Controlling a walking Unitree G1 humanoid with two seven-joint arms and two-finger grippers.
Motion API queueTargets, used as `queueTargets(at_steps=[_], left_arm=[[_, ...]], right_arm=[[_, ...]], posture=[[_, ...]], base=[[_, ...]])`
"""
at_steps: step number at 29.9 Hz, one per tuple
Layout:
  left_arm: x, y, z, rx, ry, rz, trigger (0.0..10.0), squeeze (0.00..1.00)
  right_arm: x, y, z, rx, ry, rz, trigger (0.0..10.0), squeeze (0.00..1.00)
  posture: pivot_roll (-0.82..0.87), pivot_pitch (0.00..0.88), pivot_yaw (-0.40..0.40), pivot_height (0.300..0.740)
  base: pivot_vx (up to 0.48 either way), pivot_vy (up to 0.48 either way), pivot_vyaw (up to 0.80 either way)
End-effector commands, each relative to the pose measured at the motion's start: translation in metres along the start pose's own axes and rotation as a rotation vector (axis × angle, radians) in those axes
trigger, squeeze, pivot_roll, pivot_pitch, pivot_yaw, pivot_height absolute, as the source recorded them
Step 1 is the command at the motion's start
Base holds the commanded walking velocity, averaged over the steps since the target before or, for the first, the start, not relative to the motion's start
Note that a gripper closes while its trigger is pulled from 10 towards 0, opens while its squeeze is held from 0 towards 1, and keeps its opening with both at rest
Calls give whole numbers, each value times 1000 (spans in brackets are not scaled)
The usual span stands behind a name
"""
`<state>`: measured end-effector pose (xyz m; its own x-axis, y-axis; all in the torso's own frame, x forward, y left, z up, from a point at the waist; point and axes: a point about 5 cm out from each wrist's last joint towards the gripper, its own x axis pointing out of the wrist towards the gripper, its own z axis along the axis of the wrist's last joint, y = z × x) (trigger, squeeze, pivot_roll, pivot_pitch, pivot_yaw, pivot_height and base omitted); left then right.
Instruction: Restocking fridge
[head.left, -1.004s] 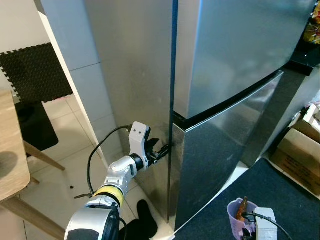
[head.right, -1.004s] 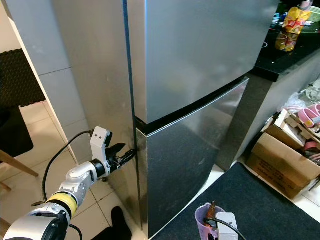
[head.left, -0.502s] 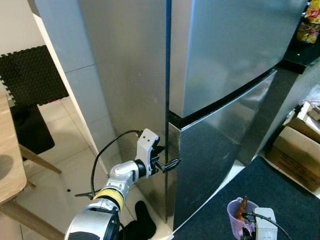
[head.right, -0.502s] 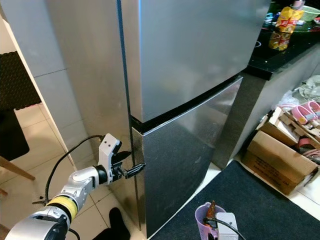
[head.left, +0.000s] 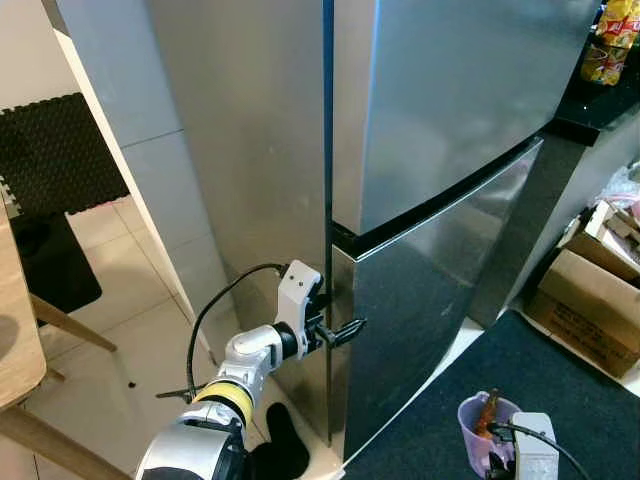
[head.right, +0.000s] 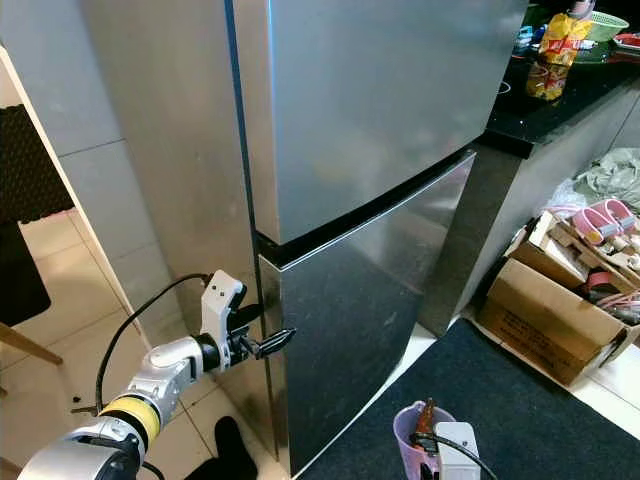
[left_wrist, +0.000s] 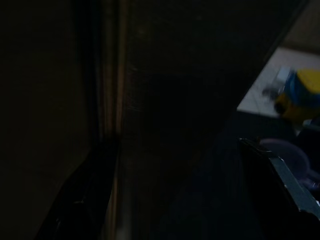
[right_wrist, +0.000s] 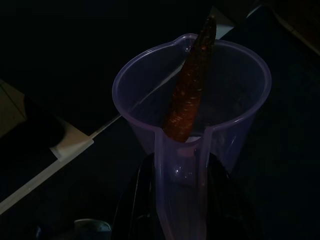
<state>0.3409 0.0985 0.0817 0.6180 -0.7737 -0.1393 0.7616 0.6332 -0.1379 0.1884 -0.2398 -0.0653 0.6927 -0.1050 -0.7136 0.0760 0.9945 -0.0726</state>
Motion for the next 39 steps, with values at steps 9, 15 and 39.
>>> queueTargets(at_steps=[9,15,39], left_arm=[[24,-34,6,-54,-51,-222,10000,0],[26,-46,3,-66,-28,-348,10000,0],[21,-54,2,-32,36,-485,10000,0]], right_arm=[[-1,0,1,-15,-15,7,10000,0],[0,0,1,-13,-15,6,10000,0],[1,3,2,-16,-18,12,10000,0]], posture=[[-121,36,-15,740],[-122,32,-7,740],[-116,27,-7,740]], base=[[0,0,0],[0,0,0],[0,0,0]])
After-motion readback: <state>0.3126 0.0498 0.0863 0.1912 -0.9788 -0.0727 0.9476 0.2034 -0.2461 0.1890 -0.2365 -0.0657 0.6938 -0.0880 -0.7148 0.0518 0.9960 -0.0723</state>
